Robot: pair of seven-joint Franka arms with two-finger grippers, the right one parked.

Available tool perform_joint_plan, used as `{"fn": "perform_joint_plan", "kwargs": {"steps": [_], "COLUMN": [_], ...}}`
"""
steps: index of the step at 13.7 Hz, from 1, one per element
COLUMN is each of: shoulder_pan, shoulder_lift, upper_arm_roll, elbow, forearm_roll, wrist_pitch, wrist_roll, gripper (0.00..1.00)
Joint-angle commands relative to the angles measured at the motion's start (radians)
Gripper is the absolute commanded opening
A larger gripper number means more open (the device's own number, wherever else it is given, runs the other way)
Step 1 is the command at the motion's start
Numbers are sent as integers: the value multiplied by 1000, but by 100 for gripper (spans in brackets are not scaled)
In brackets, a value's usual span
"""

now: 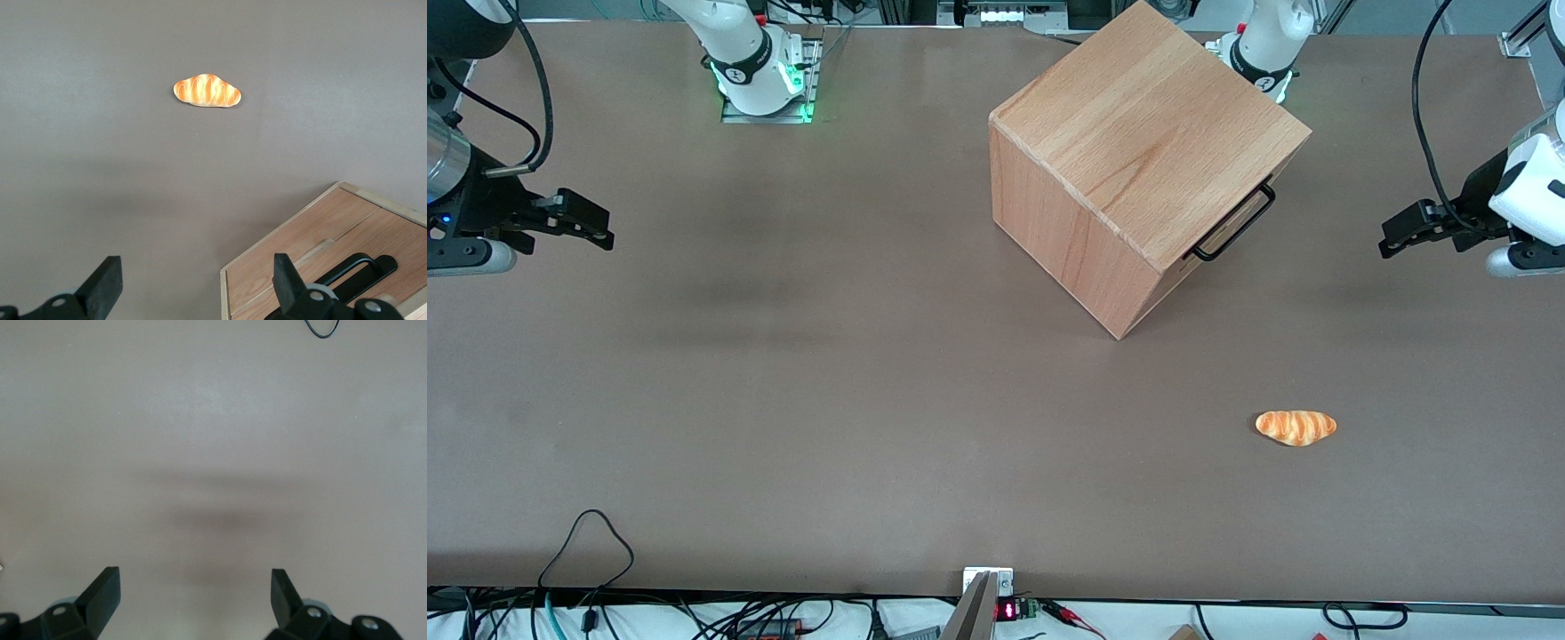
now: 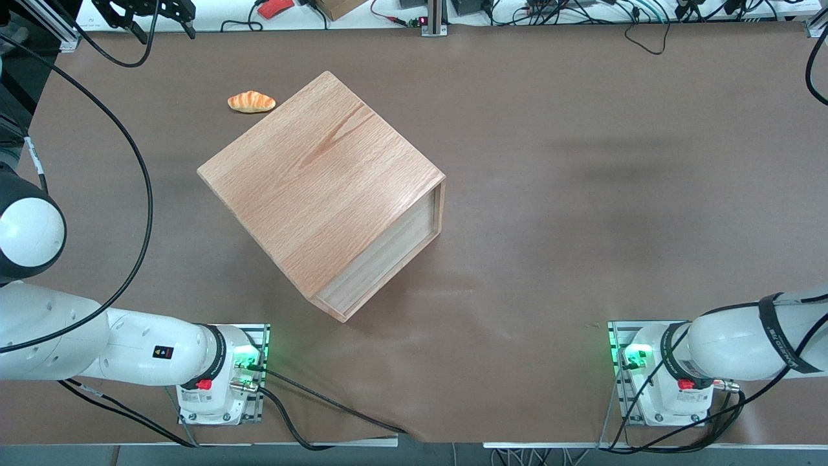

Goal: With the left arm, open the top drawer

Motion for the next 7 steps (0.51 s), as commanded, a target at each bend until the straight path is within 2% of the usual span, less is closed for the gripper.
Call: {"fn": "perform_joint_plan", "kwargs": {"steps": [1,7], "shoulder_pan": [-2,-3], "shoulder_lift": [5,11], "upper_arm_roll": [4,2], "elbow": [23,20], "forearm_roll": [22,53], "wrist_pitch": [-23,-19], "wrist_roll": [14,24], "gripper": [100,100]}}
